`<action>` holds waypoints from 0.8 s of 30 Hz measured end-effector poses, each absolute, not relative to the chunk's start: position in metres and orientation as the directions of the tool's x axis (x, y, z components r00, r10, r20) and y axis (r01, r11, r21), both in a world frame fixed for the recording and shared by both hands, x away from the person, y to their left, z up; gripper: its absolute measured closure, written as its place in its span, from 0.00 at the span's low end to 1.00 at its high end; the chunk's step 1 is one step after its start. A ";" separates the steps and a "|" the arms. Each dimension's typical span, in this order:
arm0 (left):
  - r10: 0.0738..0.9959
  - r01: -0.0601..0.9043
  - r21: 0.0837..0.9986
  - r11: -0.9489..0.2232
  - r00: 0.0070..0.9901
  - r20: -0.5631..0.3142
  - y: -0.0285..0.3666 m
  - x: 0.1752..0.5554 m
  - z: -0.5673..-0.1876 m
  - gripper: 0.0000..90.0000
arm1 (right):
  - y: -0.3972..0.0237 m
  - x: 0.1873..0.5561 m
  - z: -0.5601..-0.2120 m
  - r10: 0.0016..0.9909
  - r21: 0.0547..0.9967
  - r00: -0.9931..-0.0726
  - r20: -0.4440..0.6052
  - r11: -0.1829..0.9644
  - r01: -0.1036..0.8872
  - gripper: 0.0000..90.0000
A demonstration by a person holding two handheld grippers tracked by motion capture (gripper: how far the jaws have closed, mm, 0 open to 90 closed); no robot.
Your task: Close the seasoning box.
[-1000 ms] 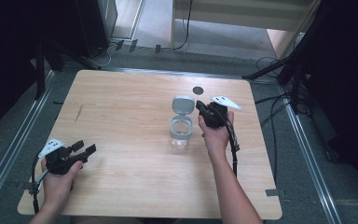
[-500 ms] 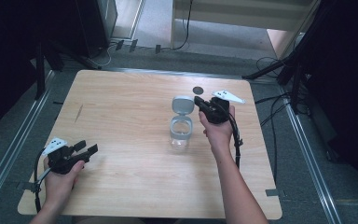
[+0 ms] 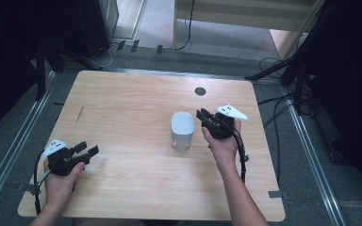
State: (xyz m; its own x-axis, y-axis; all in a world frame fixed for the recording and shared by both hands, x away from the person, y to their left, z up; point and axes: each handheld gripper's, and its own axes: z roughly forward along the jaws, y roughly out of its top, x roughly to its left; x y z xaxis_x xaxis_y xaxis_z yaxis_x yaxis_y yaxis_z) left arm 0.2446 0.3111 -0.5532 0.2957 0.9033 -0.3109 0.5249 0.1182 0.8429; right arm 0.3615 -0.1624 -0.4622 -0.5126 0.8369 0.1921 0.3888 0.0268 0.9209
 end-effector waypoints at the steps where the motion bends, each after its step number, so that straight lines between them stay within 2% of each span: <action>1: 0.904 0.525 0.843 0.116 0.296 -0.308 0.311 0.245 -0.553 0.42 | -0.164 0.360 -0.463 0.845 0.921 -0.501 0.190 0.024 0.390 0.69; 3: 0.904 0.524 0.844 0.116 0.297 -0.308 0.311 0.245 -0.553 0.42 | -0.172 0.354 -0.464 0.863 0.923 -0.476 0.171 0.029 0.384 0.57; 5: 0.903 0.524 0.844 0.115 0.299 -0.308 0.311 0.245 -0.553 0.41 | -0.180 0.349 -0.466 0.882 0.922 -0.444 0.160 0.028 0.387 0.41; 8: 0.905 0.525 0.843 0.114 0.296 -0.307 0.311 0.245 -0.553 0.39 | -0.194 0.339 -0.470 0.899 0.922 -0.408 0.157 0.015 0.387 0.26; 12: 0.907 0.523 0.845 0.109 0.295 -0.299 0.310 0.245 -0.553 0.38 | -0.209 0.326 -0.476 0.906 0.921 -0.390 0.161 0.004 0.390 0.21; 24: 0.917 0.514 0.853 0.094 0.289 -0.275 0.308 0.244 -0.552 0.35 | -0.267 0.280 -0.510 0.927 0.900 -0.316 0.200 -0.047 0.433 0.19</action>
State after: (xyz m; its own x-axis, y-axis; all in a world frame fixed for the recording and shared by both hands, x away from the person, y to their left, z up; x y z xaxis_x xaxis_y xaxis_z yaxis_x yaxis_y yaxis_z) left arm 0.2438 0.3081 -0.5524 0.2894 0.9168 -0.2754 0.5138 0.0939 0.8527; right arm 0.2800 -0.2665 -0.5102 -0.3160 0.9274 0.2000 0.4331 -0.0465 0.9001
